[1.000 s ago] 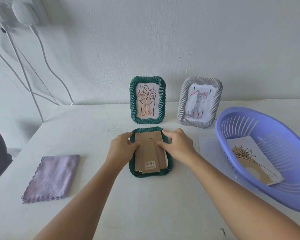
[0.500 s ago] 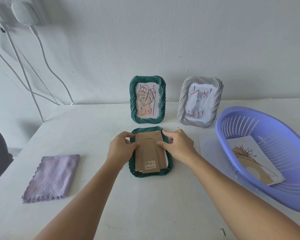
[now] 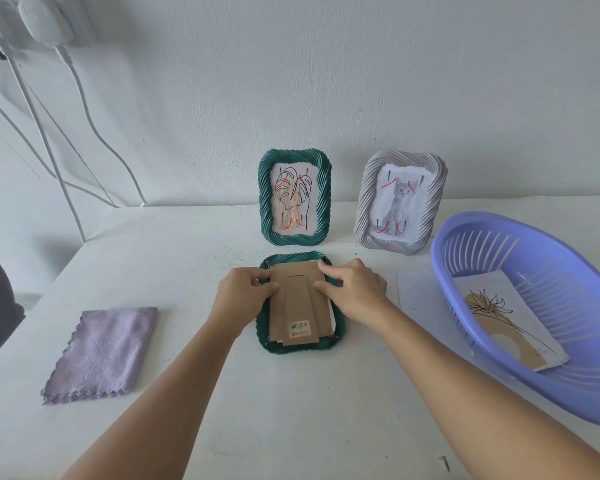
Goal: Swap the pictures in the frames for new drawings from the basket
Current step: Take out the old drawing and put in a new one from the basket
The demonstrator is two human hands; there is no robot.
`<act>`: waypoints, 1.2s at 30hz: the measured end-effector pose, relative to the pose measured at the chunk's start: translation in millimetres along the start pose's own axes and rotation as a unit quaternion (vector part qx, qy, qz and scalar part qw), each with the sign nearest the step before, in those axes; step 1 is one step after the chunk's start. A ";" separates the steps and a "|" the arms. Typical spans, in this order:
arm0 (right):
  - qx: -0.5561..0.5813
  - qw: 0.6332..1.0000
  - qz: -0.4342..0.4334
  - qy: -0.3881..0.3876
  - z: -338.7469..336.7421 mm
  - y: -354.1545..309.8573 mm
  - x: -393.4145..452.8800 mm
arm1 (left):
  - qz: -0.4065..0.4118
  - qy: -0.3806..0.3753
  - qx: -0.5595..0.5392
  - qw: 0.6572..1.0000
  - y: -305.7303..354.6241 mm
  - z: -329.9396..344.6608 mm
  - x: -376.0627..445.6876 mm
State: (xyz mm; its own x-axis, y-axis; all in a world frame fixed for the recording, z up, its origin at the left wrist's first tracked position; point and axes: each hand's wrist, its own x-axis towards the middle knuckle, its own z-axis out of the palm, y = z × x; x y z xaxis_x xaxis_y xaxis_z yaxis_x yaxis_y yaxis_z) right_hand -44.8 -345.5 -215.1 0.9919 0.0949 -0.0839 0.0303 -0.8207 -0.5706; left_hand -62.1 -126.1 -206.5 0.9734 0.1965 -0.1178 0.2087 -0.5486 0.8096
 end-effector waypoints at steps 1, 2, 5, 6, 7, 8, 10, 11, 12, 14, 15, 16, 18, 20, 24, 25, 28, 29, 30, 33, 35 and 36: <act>-0.001 1.000 0.000 -0.003 -0.2 0.1 0.1 | 0.000 -0.001 -0.001 1.000 0.3 0.1 -0.1; 0.000 1.000 0.000 -0.005 -0.5 0.1 0.0 | -0.001 -0.001 -0.003 1.000 0.9 -0.1 -0.4; 0.016 1.000 -0.003 0.005 -0.8 -0.6 -2.9 | 0.003 -0.001 0.005 1.000 4.4 -1.9 -3.1; 0.020 1.000 -0.006 0.017 -0.3 -1.1 -5.5 | 0.010 -0.002 0.012 1.000 5.1 -3.2 -5.5; 0.019 0.999 -0.014 0.032 0.4 -2.1 -8.8 | 0.019 -0.003 0.015 1.000 5.2 -5.1 -8.6; 0.011 0.998 -0.027 0.049 1.4 -3.3 -12.7 | 0.029 -0.005 0.014 0.999 4.4 -7.8 -12.3; -0.003 0.996 -0.067 0.064 2.1 -5.5 -20.9 | 0.053 -0.017 0.016 0.998 1.3 -15.5 -21.2; -0.008 0.995 -0.089 0.054 1.9 -6.6 -25.0 | 0.069 -0.031 0.022 0.997 -1.1 -19.9 -25.8; -0.014 0.994 -0.106 0.035 1.8 -7.5 -28.6 | 0.083 -0.052 0.029 0.995 -4.2 -24.3 -30.6; -0.036 0.991 -0.127 0.004 2.2 -7.4 -33.3 | 0.099 -0.106 0.036 0.989 -10.7 -33.5 -39.5; -0.046 0.990 -0.131 0.000 3.0 -6.0 -34.1 | 0.100 -0.131 0.035 0.986 -13.8 -37.3 -43.0; -0.050 0.990 -0.133 0.001 3.5 -4.6 -34.3 | 0.099 -0.149 0.037 0.983 -16.3 -40.2 -45.7; -0.045 0.990 -0.131 0.001 4.5 -2.4 -33.3 | 0.099 -0.166 0.049 0.980 -19.5 -43.2 -48.9; -0.038 0.991 -0.128 -0.006 4.8 -2.2 -32.2 | 0.097 -0.168 0.055 0.979 -20.0 -43.7 -50.7; -0.026 0.993 -0.118 -0.006 5.0 -3.0 -32.7 | 0.101 -0.159 0.061 0.980 -18.2 -41.9 -52.5; -0.024 0.993 -0.117 -0.004 5.5 -2.9 -33.4 | 0.104 -0.156 0.060 0.980 -17.8 -41.4 -53.0; -0.020 0.993 -0.115 -0.003 6.2 -3.0 -34.6 | 0.112 -0.147 0.058 0.981 -18.4 -40.2 -54.3; -0.020 0.993 -0.115 -0.003 6.1 -3.2 -34.4 | 0.114 -0.144 0.058 0.981 -19.4 -39.9 -54.9; -0.020 0.993 -0.114 -0.004 5.8 -3.4 -34.1 | 0.116 -0.142 0.056 0.981 -20.6 -39.4 -55.3; -0.020 0.993 -0.113 -0.007 5.1 -4.2 -32.9 | 0.123 -0.133 0.055 0.982 -24.7 -38.0 -56.5; -0.021 0.993 -0.114 -0.010 5.0 -4.0 -32.3 | 0.134 -0.124 0.059 0.981 -26.3 -36.3 -58.4; -0.021 0.993 -0.114 -0.012 4.8 -3.8 -32.2 | 0.139 -0.120 0.061 0.981 -27.0 -35.3 -59.4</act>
State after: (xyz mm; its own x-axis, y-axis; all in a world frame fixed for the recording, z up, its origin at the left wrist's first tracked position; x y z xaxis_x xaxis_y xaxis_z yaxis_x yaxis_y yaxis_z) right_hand -77.5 -342.7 -214.1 0.9554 0.2942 0.0247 0.2601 -0.7989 -0.5423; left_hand -128.8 -94.3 -201.1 0.9855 -0.1633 -0.0454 -0.0727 -0.6494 0.7570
